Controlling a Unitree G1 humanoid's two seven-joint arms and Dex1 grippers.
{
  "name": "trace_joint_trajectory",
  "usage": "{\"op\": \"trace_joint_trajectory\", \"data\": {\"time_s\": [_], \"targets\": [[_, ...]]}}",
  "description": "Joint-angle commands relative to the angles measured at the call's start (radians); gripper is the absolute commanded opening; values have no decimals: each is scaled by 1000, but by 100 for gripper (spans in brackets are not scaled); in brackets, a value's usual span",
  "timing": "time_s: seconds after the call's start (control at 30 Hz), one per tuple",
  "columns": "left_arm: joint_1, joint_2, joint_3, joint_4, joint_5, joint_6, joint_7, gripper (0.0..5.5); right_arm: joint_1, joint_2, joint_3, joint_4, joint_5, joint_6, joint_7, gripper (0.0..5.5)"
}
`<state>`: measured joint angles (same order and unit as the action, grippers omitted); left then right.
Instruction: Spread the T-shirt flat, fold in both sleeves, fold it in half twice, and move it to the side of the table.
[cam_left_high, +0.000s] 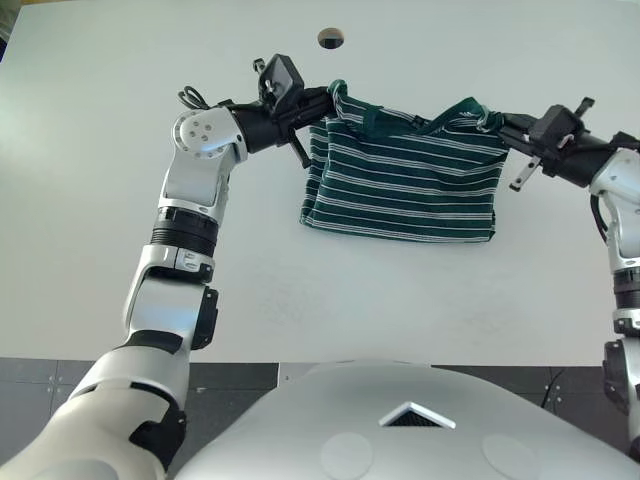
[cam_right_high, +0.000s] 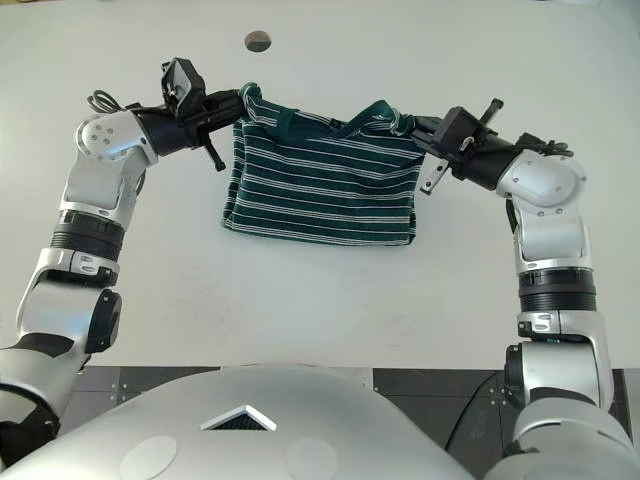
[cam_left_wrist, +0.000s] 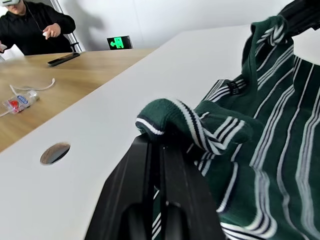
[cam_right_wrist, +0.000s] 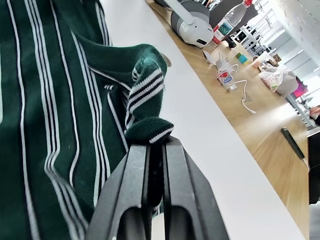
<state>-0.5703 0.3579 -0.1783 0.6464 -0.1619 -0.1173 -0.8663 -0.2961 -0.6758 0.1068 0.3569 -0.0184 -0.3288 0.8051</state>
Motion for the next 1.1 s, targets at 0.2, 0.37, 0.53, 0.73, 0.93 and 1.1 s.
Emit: {"op": "trace_joint_trajectory", "data": {"time_s": [0.2, 0.37, 0.53, 0.73, 0.93, 1.1], "targets": [[-152, -23, 49, 374, 142, -80, 265, 109, -141, 55, 39, 219, -215, -59, -259, 170], [-182, -18, 85, 442, 164, -146, 339, 174, -190, 61, 49, 282, -285, -87, -375, 254], [-65, -30, 65, 181, 93, -301, 133, 174, -173, 74, 59, 193, -234, -151, -314, 346], [-23, 112, -158, 74, 472, -461, 169, 174, -223, 34, 133, 247, -302, -160, -210, 348], [16, 199, -432, 132, 853, -492, 211, 174, -247, -2, 249, 302, -399, -175, -74, 348], [10, 255, -547, 201, 988, -422, 186, 174, -250, -23, 336, 263, -409, -125, 165, 348]]}}
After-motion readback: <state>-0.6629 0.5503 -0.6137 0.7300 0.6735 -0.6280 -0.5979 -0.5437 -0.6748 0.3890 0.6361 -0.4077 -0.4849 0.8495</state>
